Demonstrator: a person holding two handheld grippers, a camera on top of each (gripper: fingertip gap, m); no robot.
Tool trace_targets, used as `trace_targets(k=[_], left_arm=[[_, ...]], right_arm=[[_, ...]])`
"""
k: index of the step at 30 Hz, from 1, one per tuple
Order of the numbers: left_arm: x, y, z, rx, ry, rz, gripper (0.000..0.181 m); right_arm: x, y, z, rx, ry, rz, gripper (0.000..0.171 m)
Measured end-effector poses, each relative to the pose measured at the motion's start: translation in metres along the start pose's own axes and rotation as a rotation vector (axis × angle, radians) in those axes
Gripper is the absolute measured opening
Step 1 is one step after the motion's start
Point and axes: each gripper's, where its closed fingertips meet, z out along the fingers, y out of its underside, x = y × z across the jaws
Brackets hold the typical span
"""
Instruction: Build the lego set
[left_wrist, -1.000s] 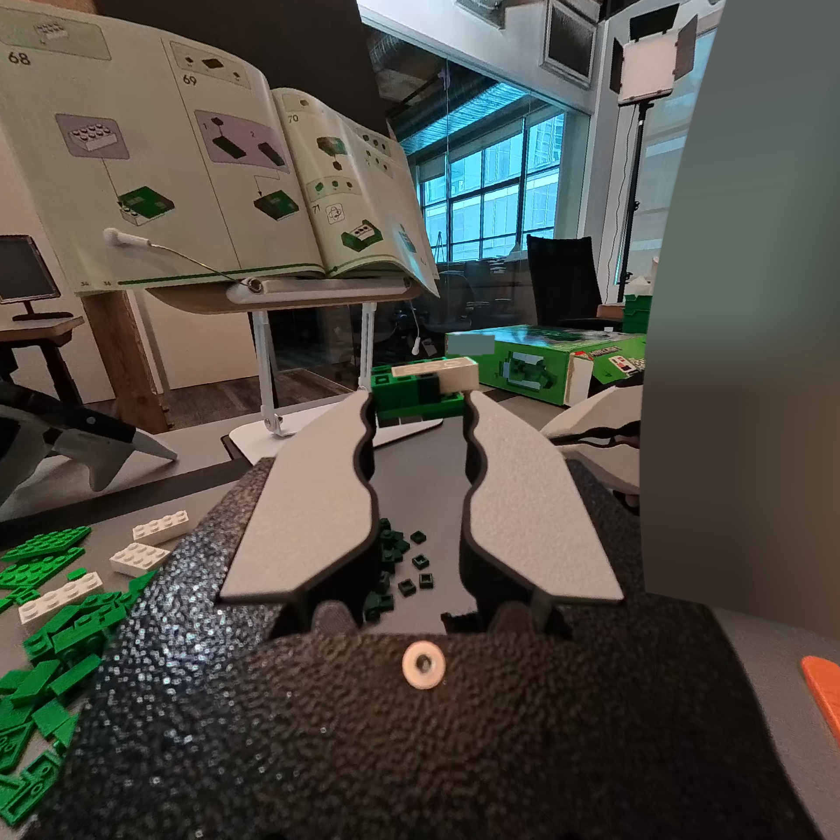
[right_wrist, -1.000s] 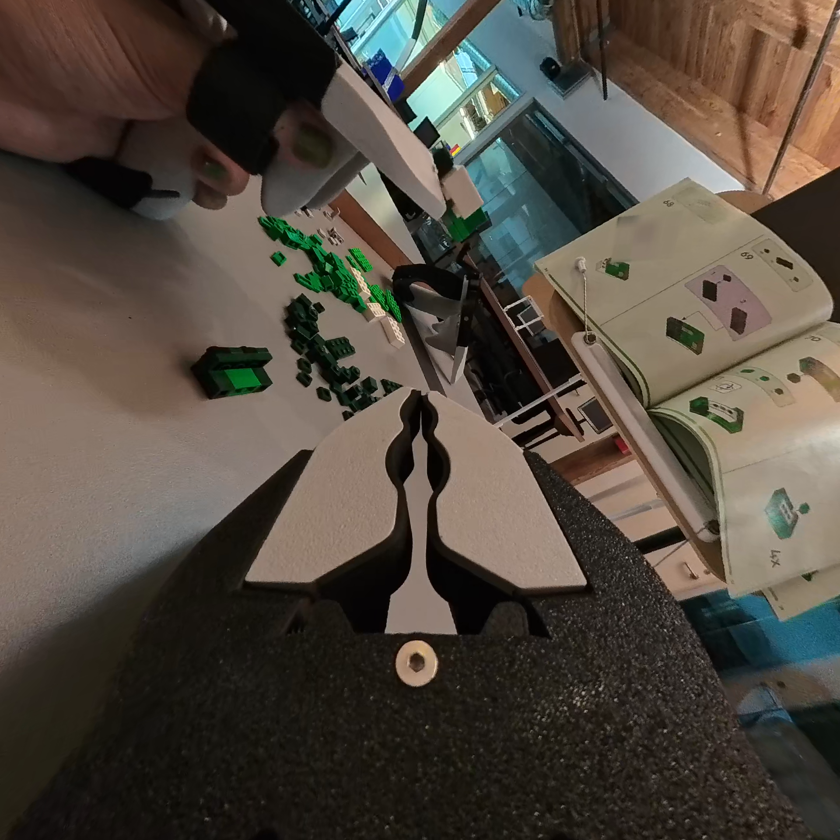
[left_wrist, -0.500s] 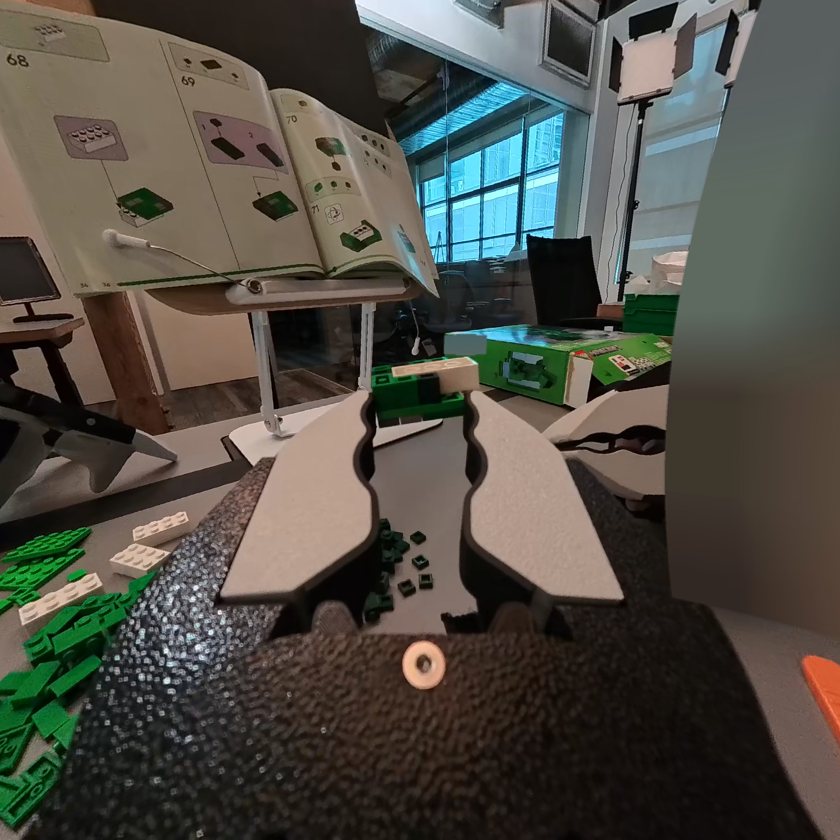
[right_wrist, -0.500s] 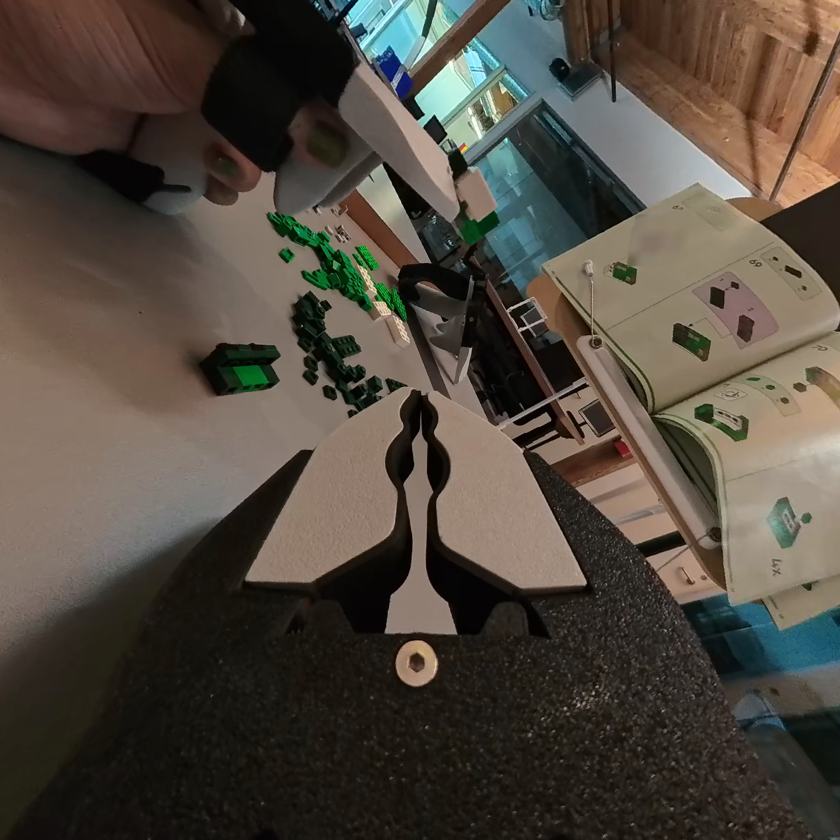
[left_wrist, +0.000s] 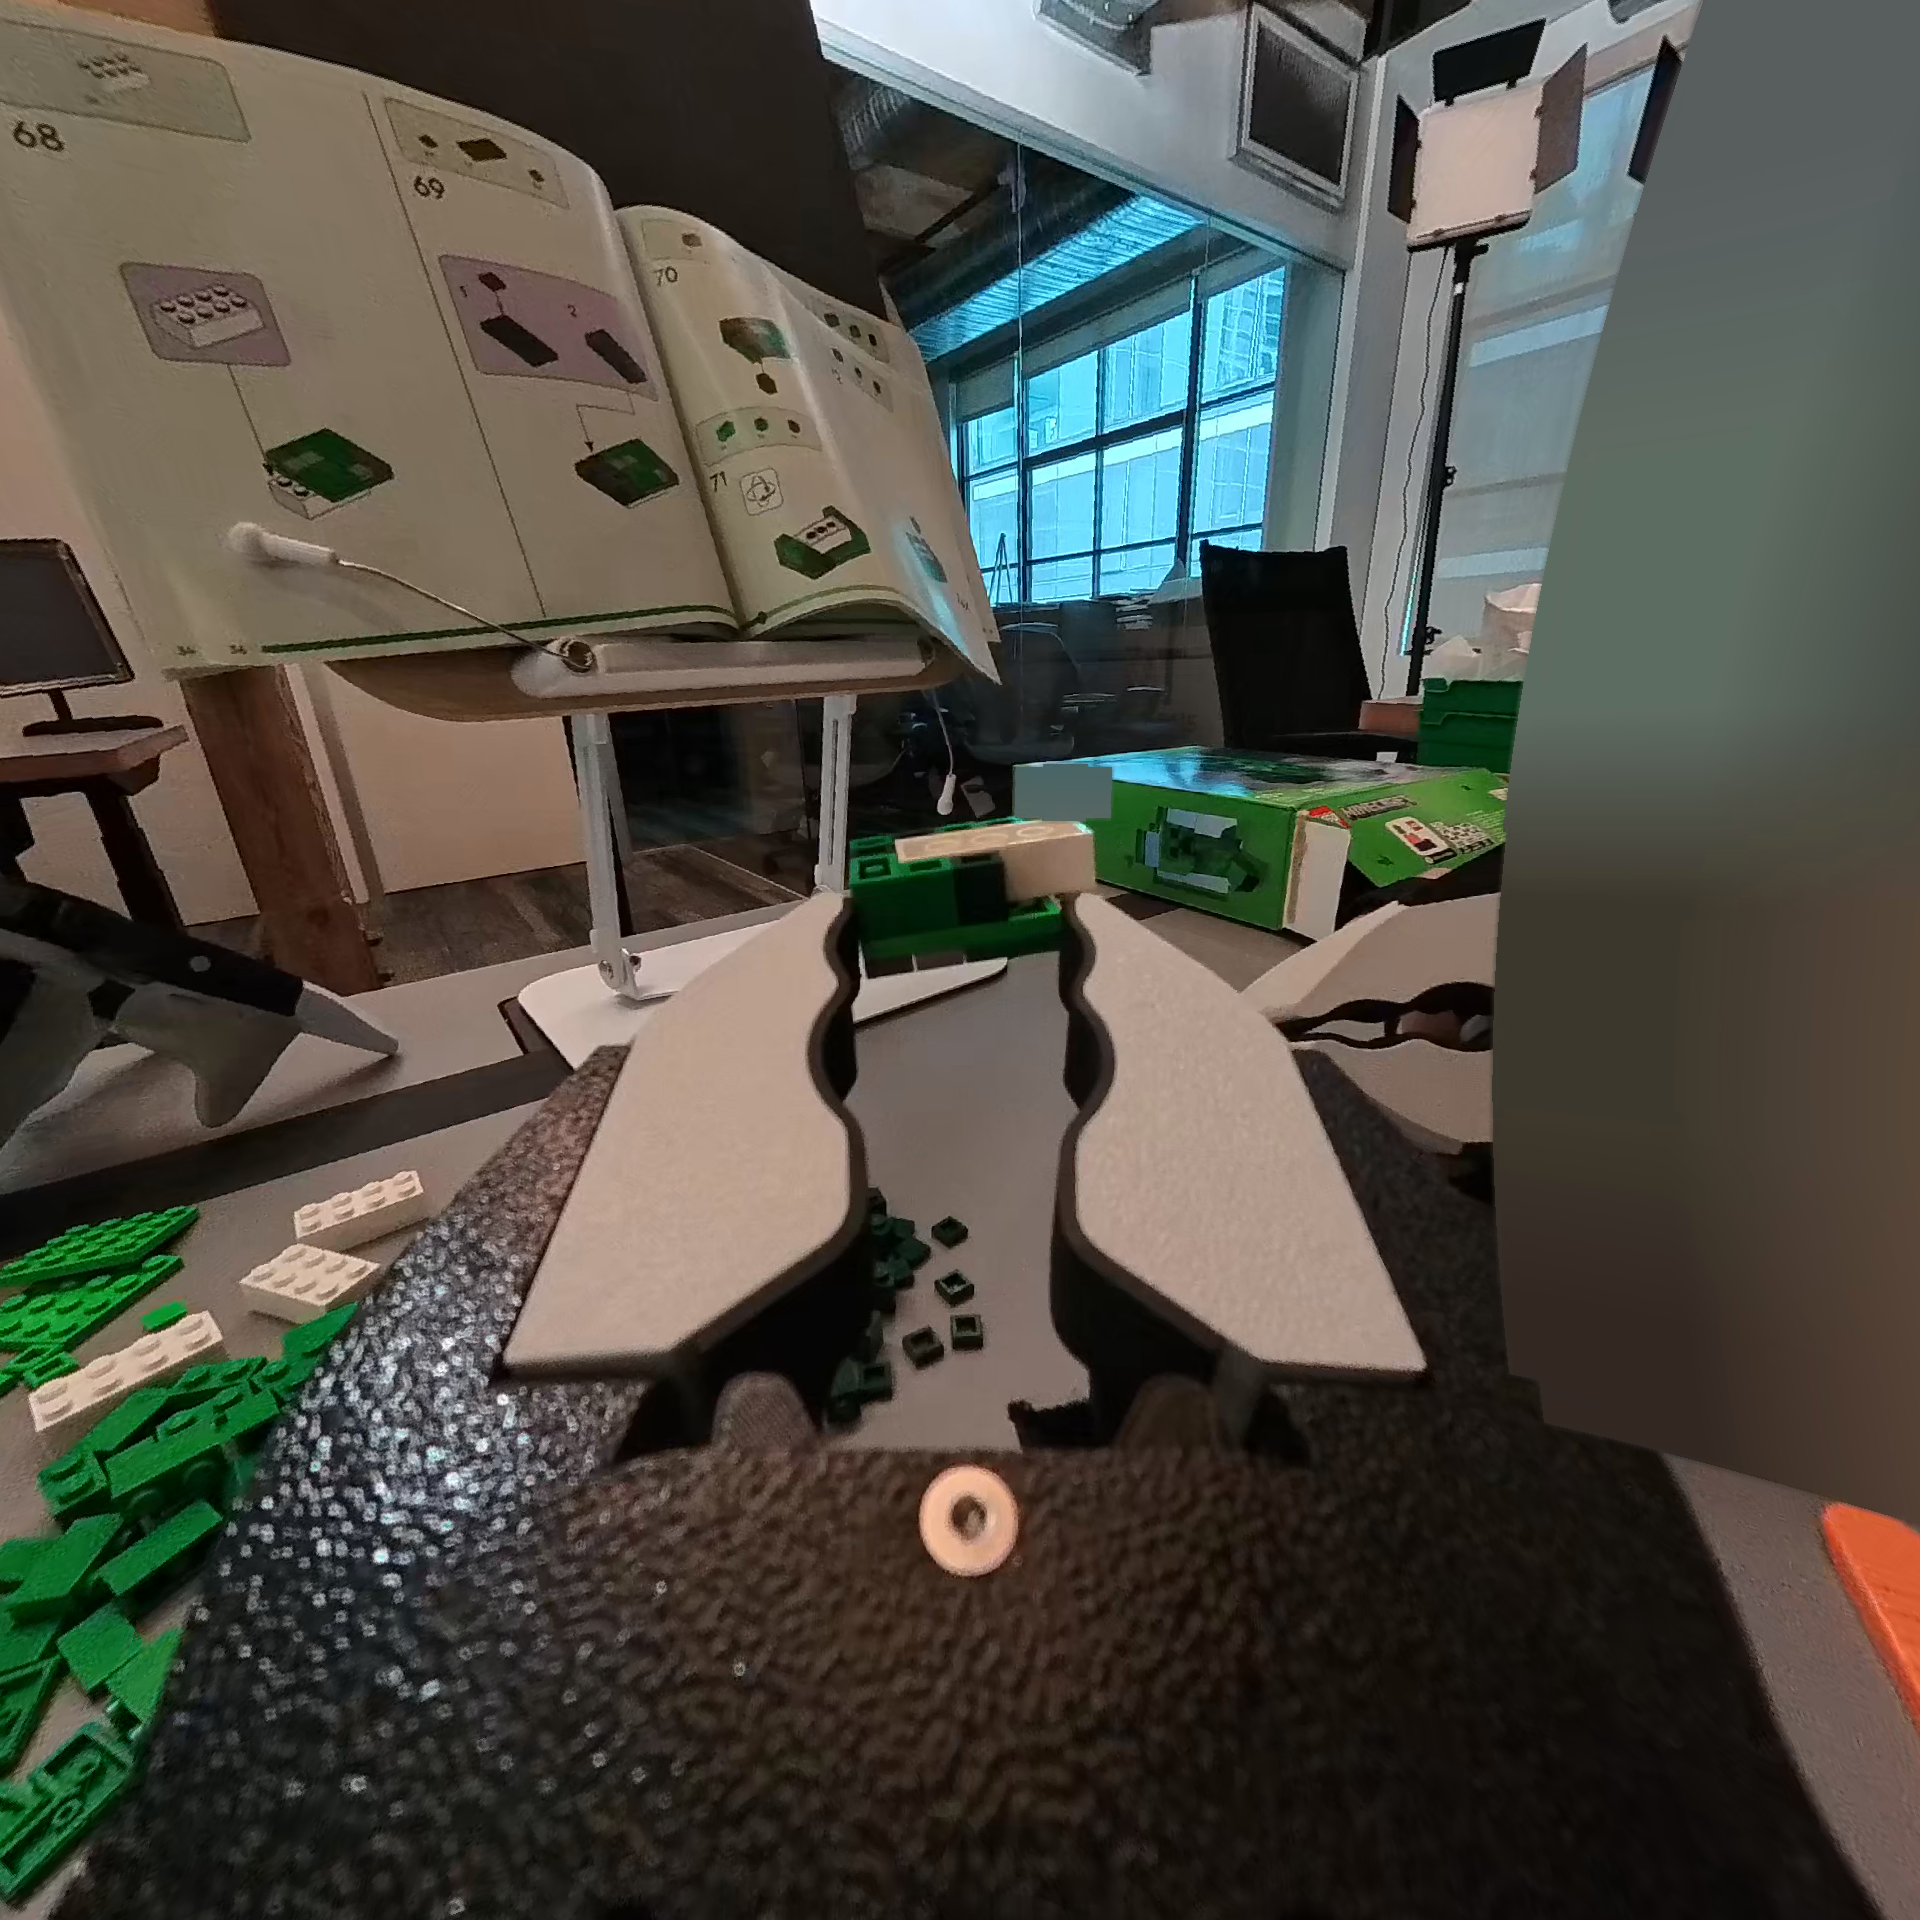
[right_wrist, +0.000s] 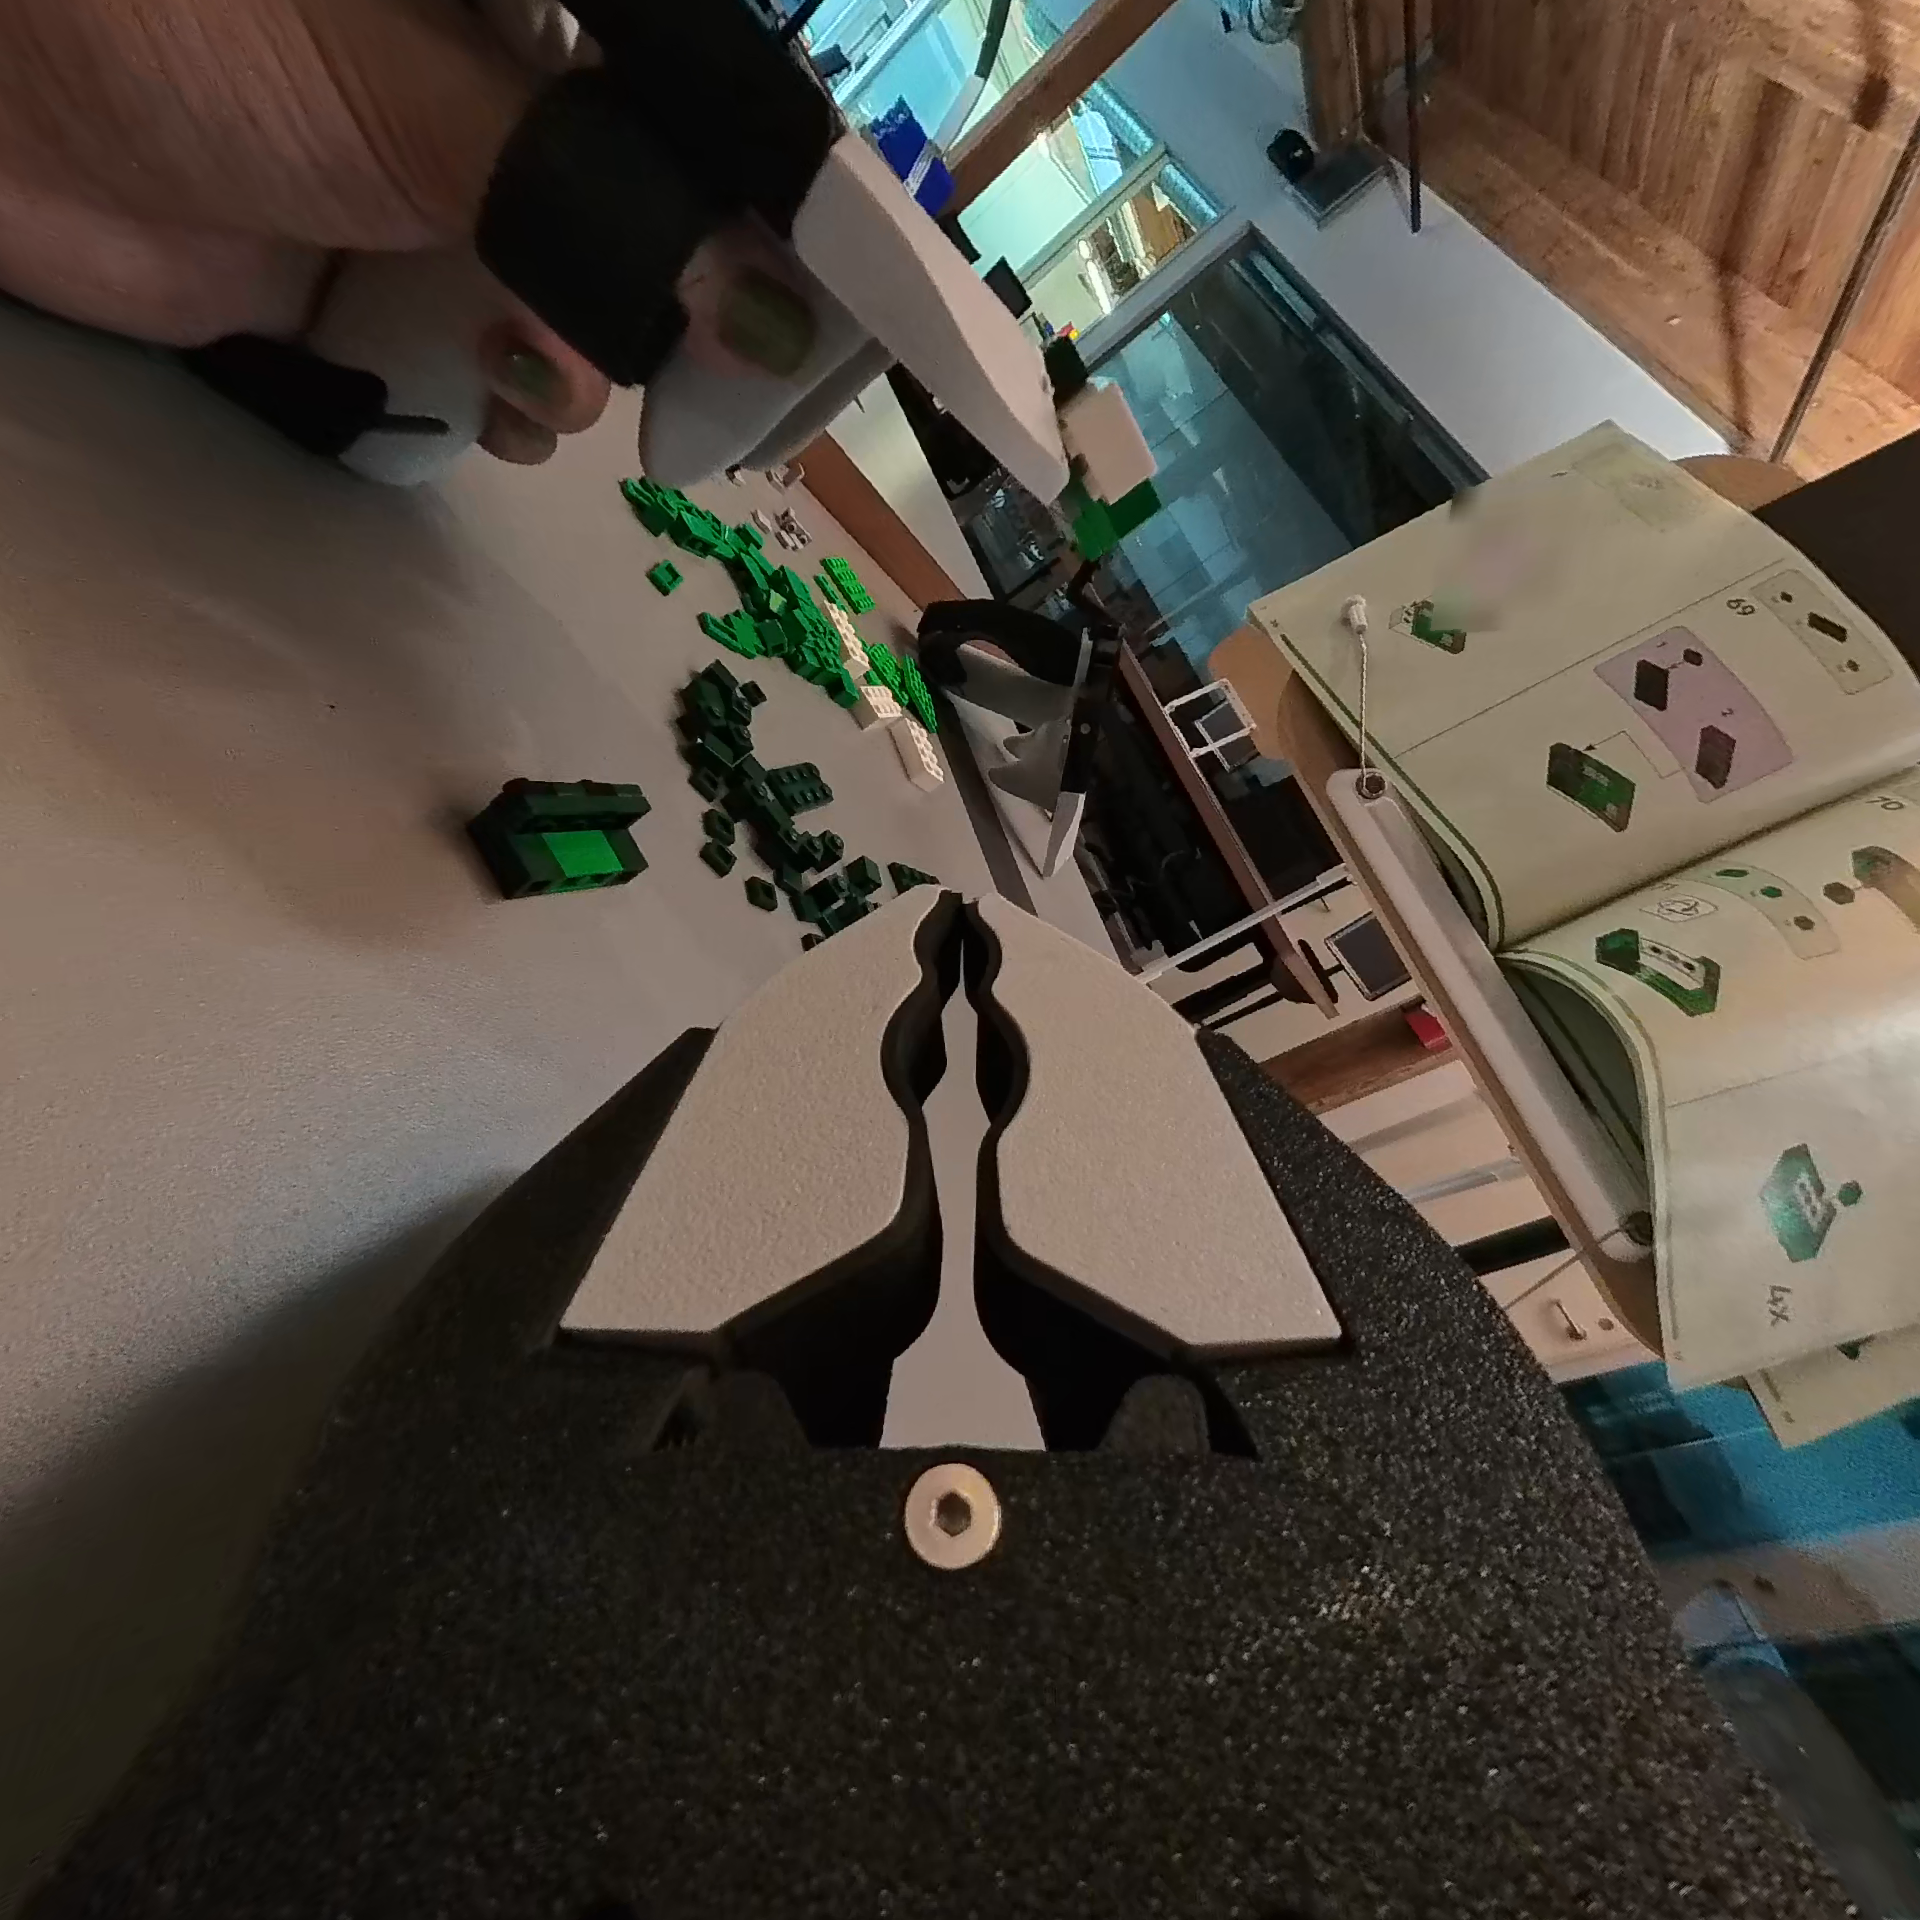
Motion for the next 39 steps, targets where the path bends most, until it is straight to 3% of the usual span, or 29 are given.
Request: trace_targets(k=[5, 9, 11, 17, 19, 30, 33, 39], left_arm=[[-0.007, -0.001, -0.002, -0.004, -0.019, 0.021, 0.036], [-0.033, -0.002, -0.011, -0.038, -0.099, 0.14, 0.036], [-0.041, -0.002, -0.013, -0.031, -0.122, 0.114, 0.036], [-0.039, 0.003, -0.008, -0.054, -0.105, 0.128, 0.036], [-0.035, 0.003, -0.007, -0.054, -0.093, 0.147, 0.036], [-0.03, 0.0, -0.007, -0.037, -0.074, 0.136, 0.036], [-0.029, 0.0, -0.006, -0.039, -0.07, 0.136, 0.036], [-0.028, 0.002, -0.006, -0.044, -0.057, 0.123, 0.036]], right_arm=[[-0.005, -0.001, 0.0, 0.004, -0.029, 0.005, 0.0], [-0.035, -0.009, -0.002, 0.033, -0.294, 0.183, 0.015], [-0.037, -0.011, -0.001, -0.004, -0.338, 0.274, 0.019], [-0.056, -0.013, 0.01, -0.281, -0.507, 0.735, 0.032], [-0.066, -0.011, 0.011, -0.358, -0.503, 0.782, 0.034], [-0.08, -0.005, 0.017, -0.532, -0.364, 0.64, 0.021], [-0.081, -0.007, 0.018, -0.514, -0.356, 0.599, 0.011], [-0.061, 0.004, 0.011, -0.454, -0.286, 0.374, 0.008]])
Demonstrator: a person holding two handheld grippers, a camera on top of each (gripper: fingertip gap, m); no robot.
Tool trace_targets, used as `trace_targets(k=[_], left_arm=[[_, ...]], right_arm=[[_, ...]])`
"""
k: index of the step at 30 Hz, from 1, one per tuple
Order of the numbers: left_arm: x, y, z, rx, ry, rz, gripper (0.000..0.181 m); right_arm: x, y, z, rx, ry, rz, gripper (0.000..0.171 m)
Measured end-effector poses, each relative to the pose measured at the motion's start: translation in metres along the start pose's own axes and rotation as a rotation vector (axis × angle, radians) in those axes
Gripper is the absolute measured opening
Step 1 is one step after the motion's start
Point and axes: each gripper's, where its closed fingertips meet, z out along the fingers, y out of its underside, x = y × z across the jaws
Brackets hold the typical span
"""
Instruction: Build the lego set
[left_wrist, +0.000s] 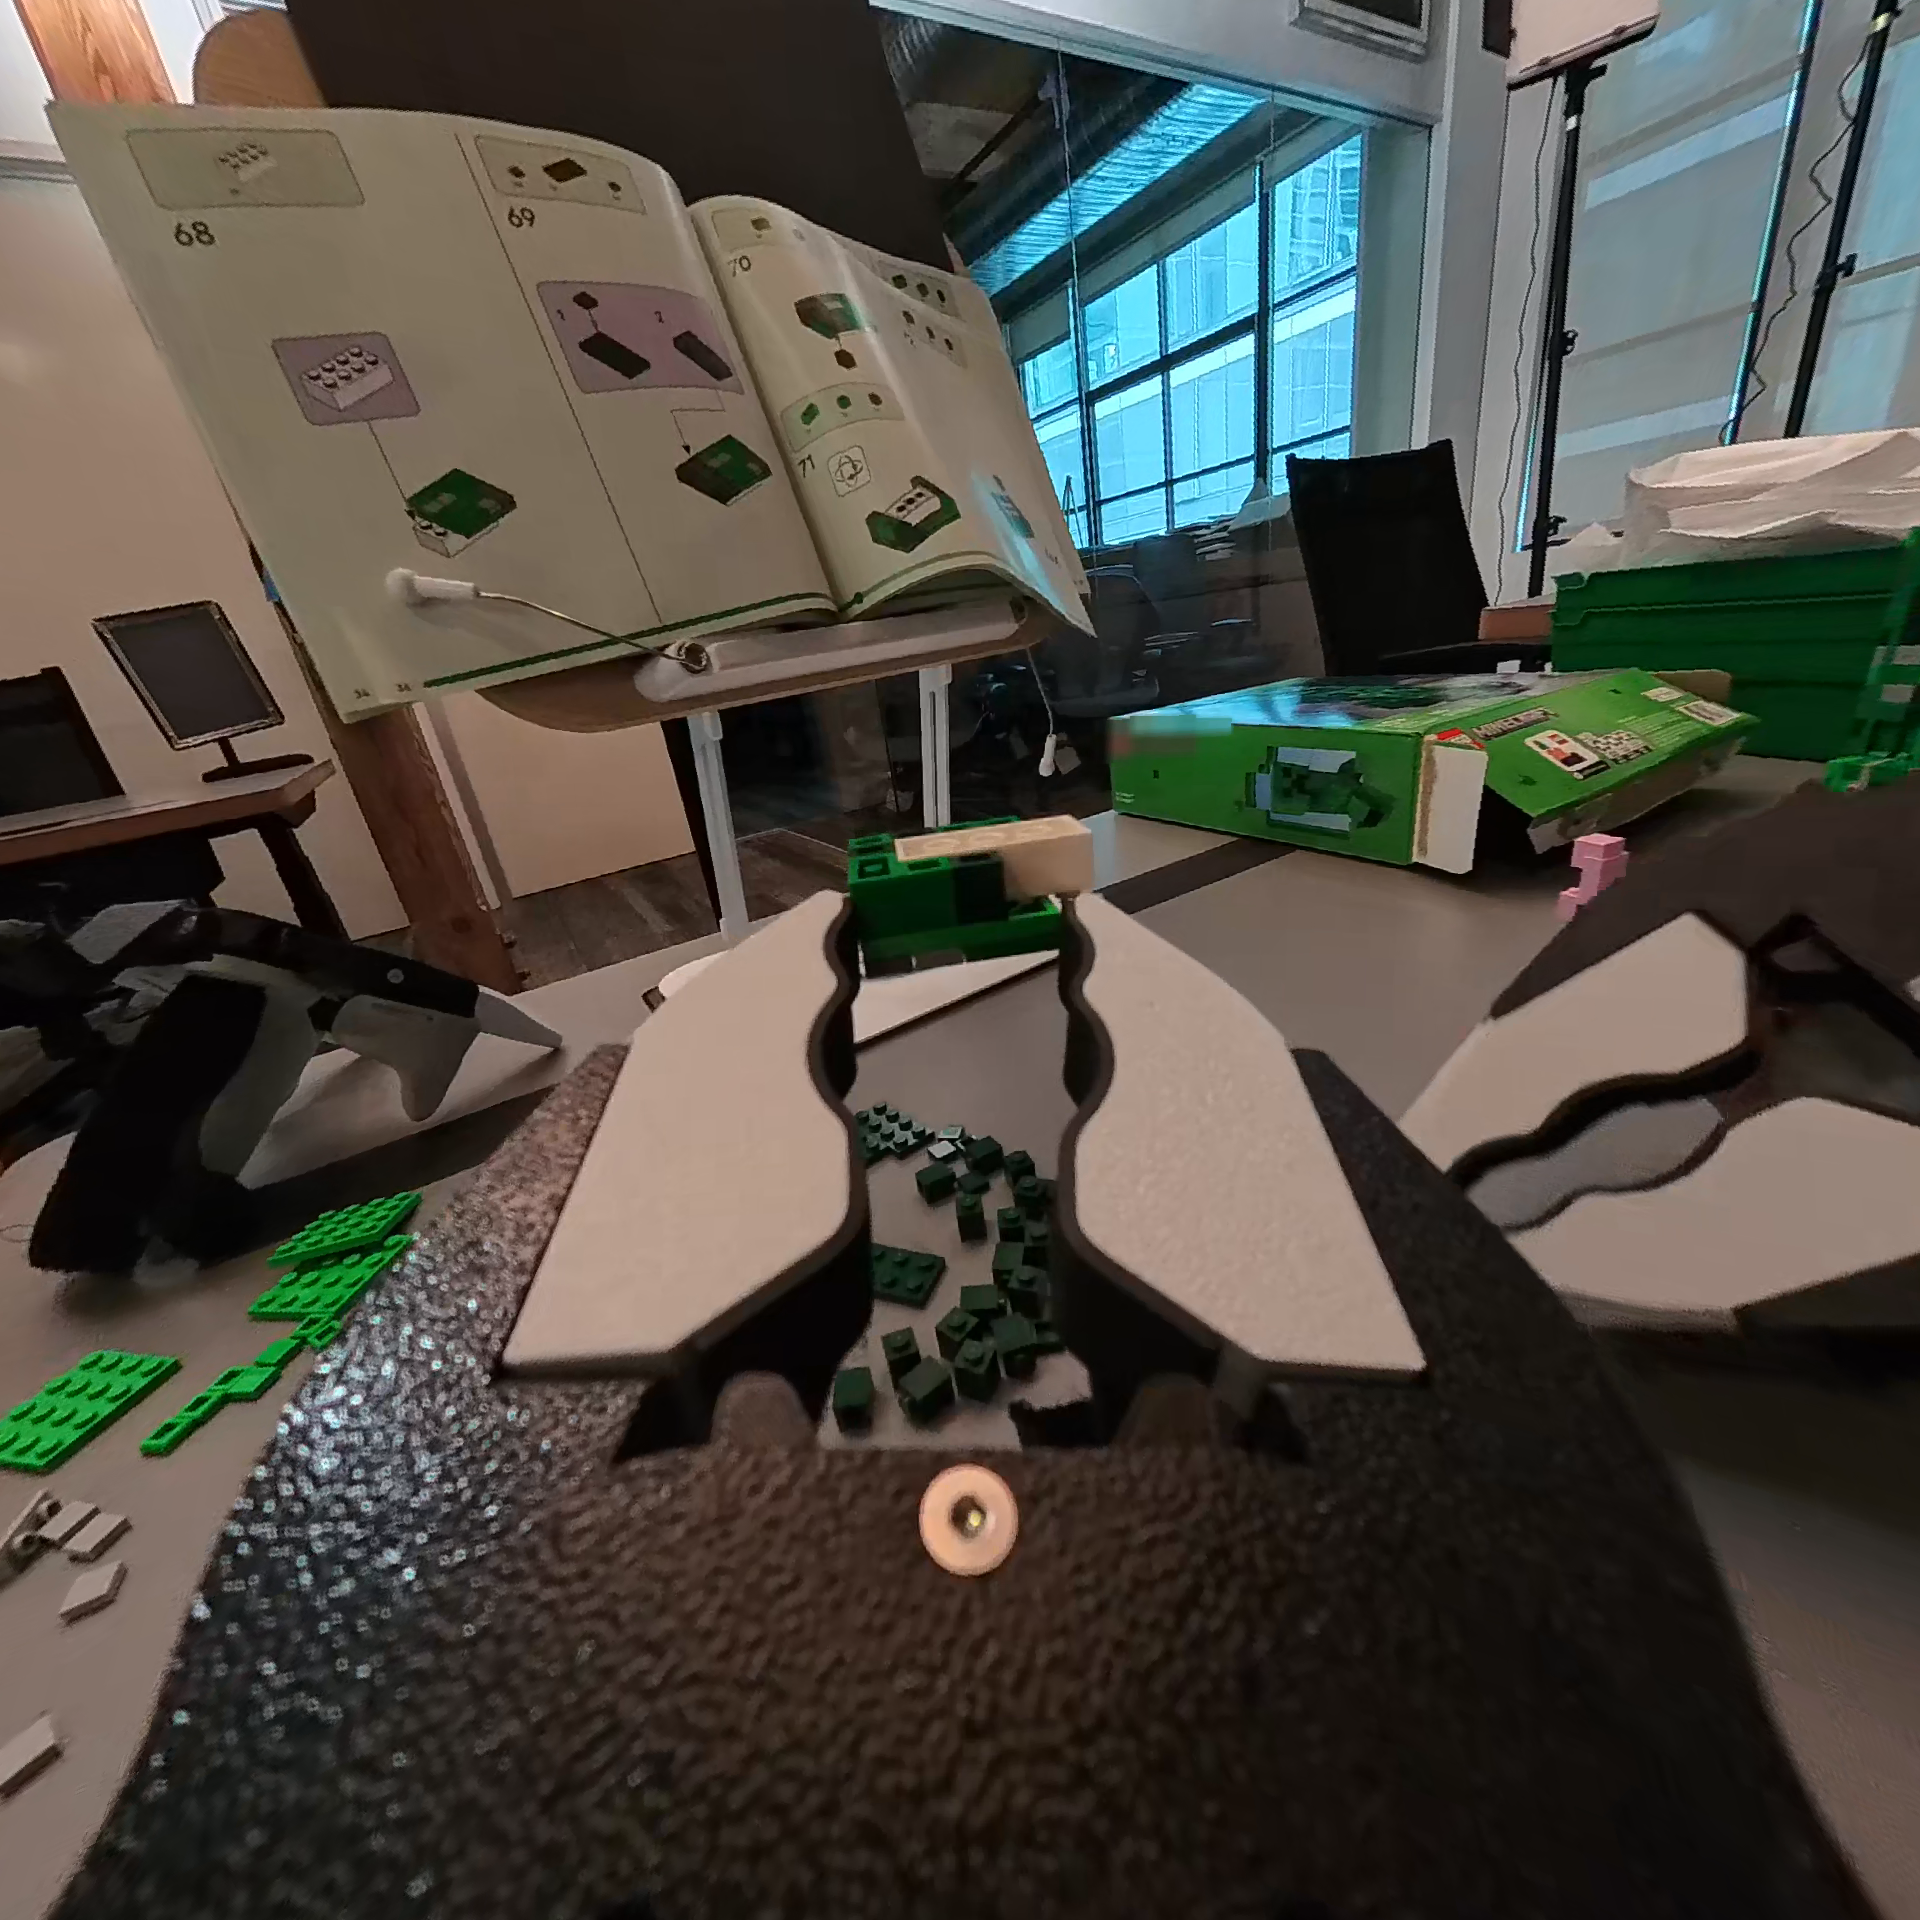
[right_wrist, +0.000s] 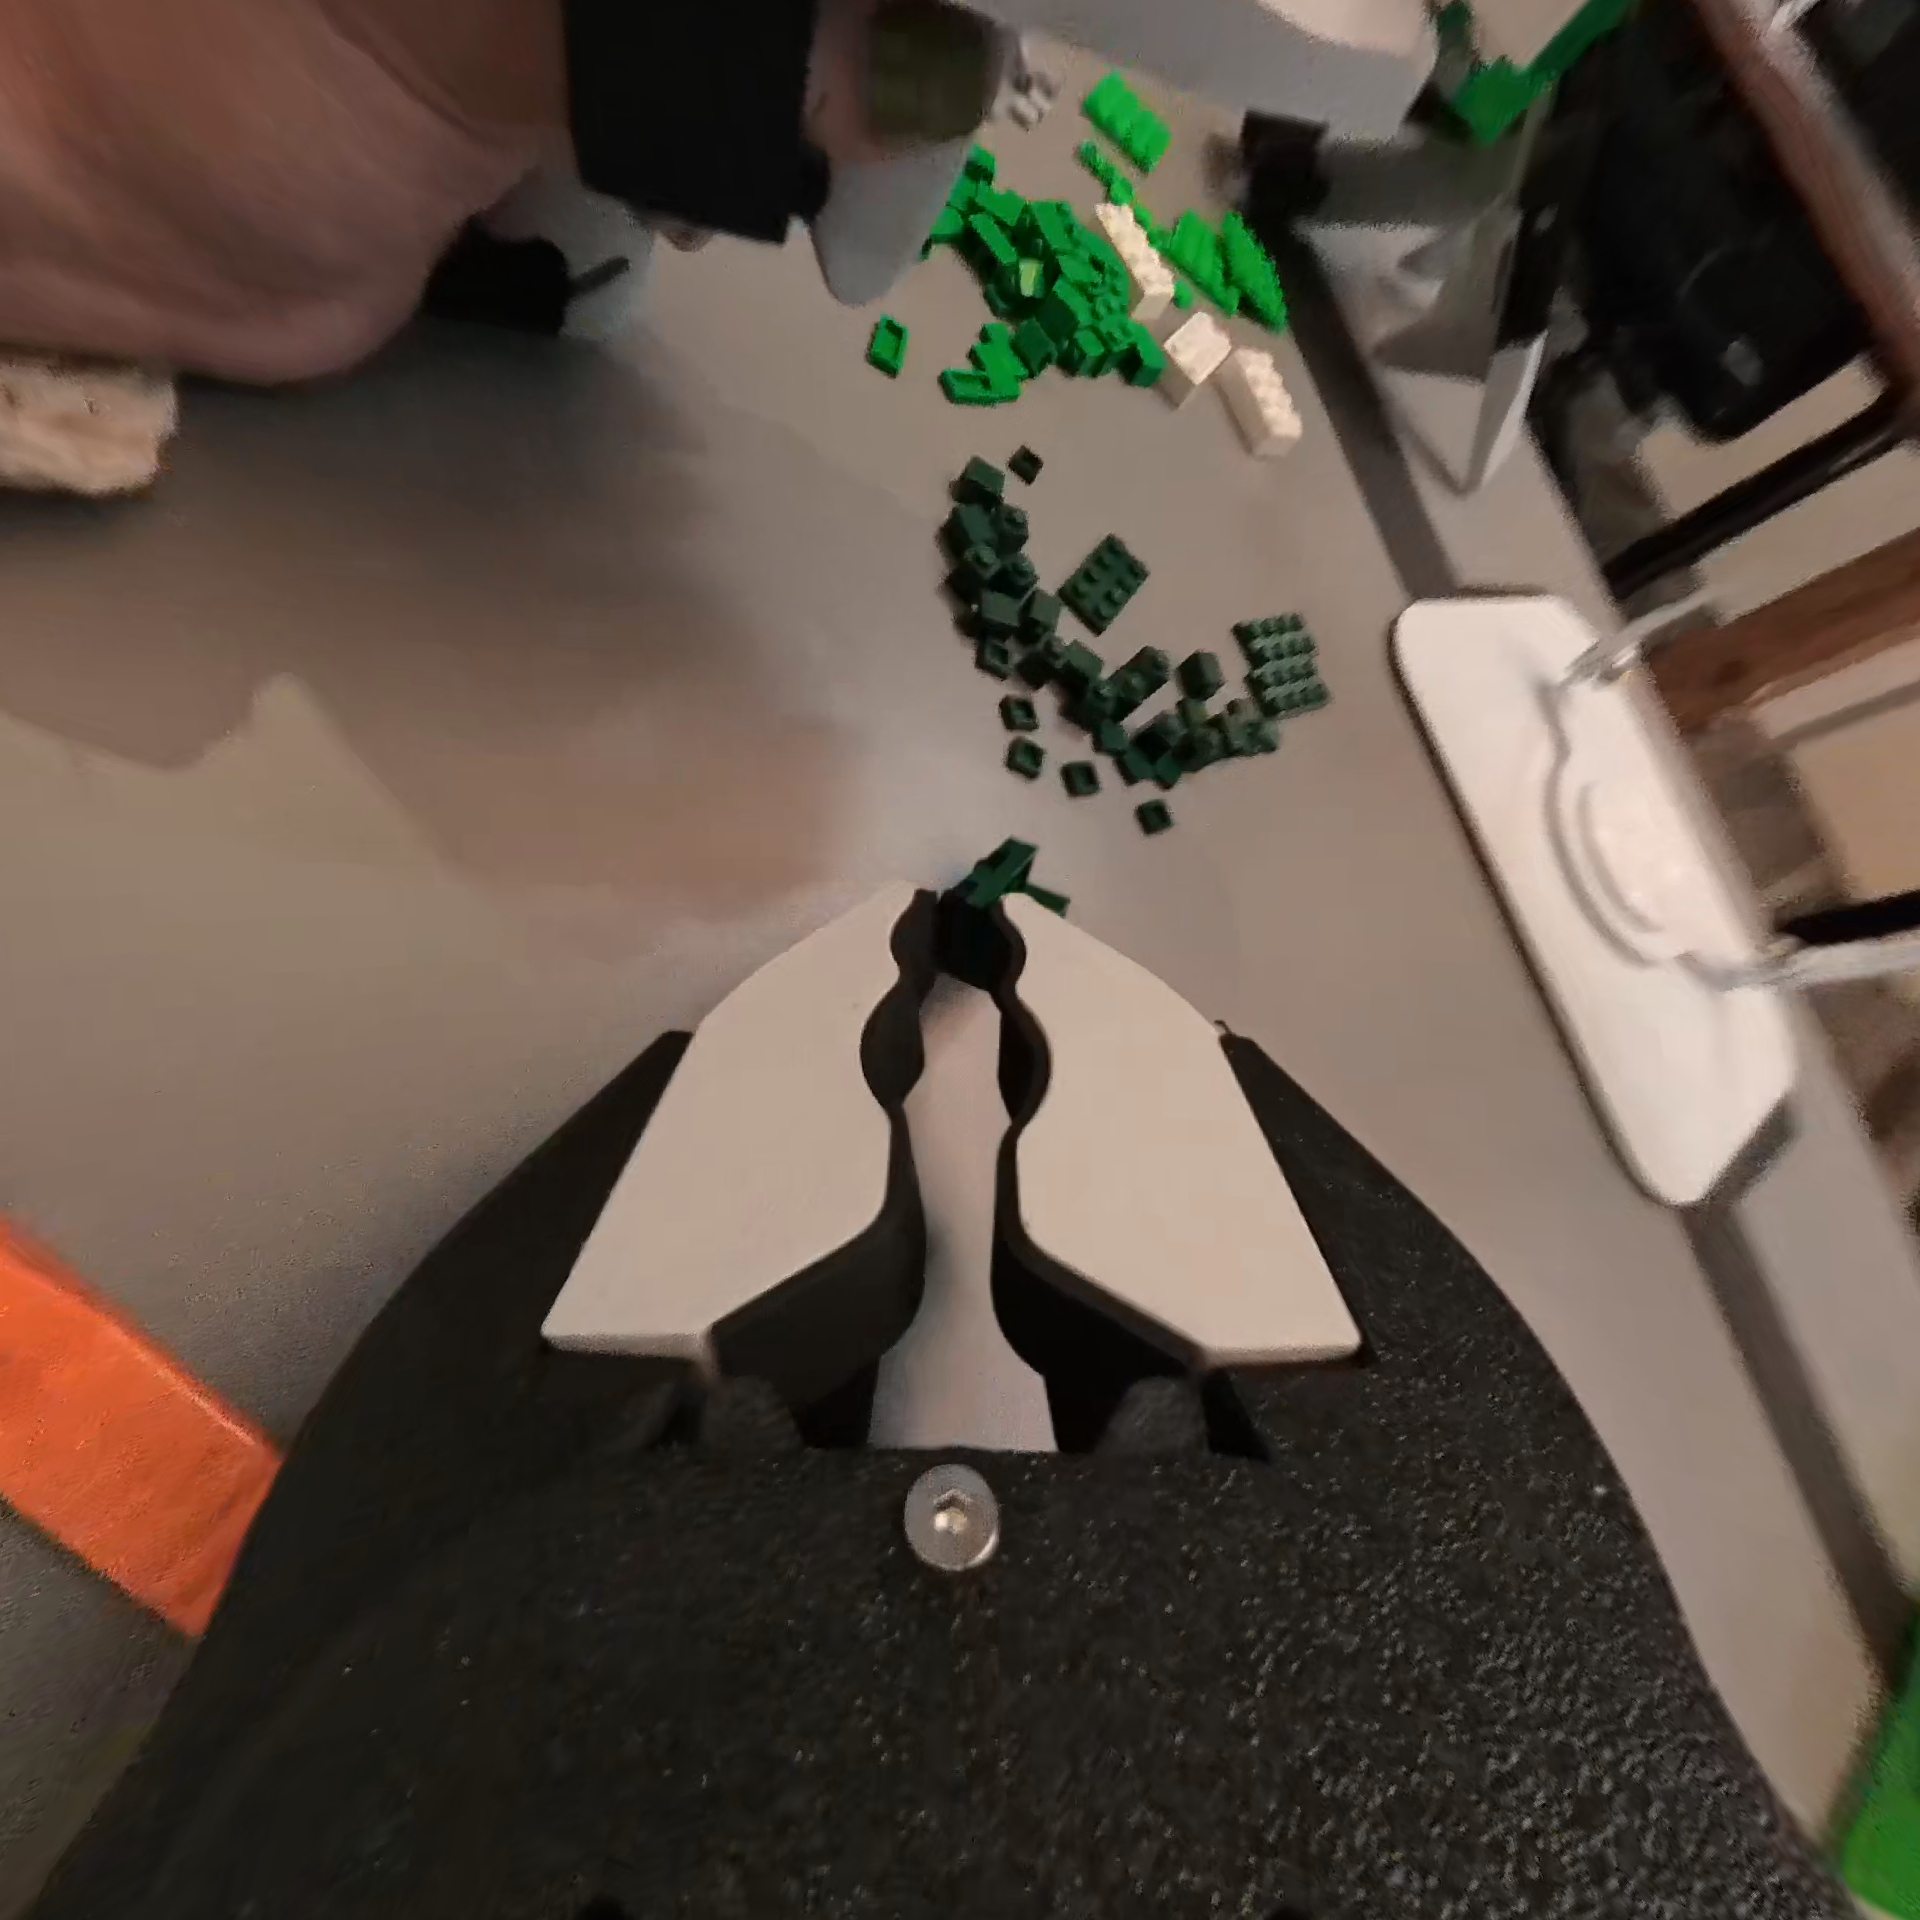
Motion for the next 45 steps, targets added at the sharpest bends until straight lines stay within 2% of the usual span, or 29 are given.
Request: trace_targets(k=[7, 11, 17, 20, 27, 34, 38, 42, 45], left_arm=[[0.003, 0.004, 0.002, -0.016, 0.026, -0.032, 0.036], [0.005, 0.005, 0.003, -0.025, 0.04, -0.033, 0.036], [0.01, 0.007, 0.005, -0.037, 0.059, -0.026, 0.036], [0.012, 0.007, 0.006, -0.042, 0.069, -0.017, 0.036], [0.012, 0.008, 0.006, -0.042, 0.072, -0.02, 0.036], [0.014, 0.008, 0.006, -0.046, 0.078, -0.017, 0.036], [0.014, 0.008, 0.006, -0.045, 0.079, -0.017, 0.036], [0.02, 0.009, 0.008, -0.059, 0.099, 0.019, 0.036], [0.032, 0.01, 0.01, -0.073, 0.139, 0.08, 0.036]], right_arm=[[0.019, 0.012, -0.019, 0.059, 0.238, -0.665, 0.008], [0.005, 0.015, -0.022, 0.111, 0.141, -0.721, 0.008], [0.0, 0.029, -0.019, 0.017, 0.087, -0.827, 0.008], [-0.006, 0.025, -0.019, 0.024, 0.064, -0.849, 0.008], [-0.027, 0.016, -0.023, 0.088, -0.069, -0.763, 0.011], [-0.026, 0.011, -0.024, 0.119, -0.098, -0.645, 0.021], [-0.017, -0.007, -0.035, 0.278, -0.168, -0.325, 0.023], [0.019, -0.021, -0.044, 0.43, -0.136, 0.068, 0.02], [0.035, -0.033, -0.05, 0.554, -0.16, 0.313, 0.025]])
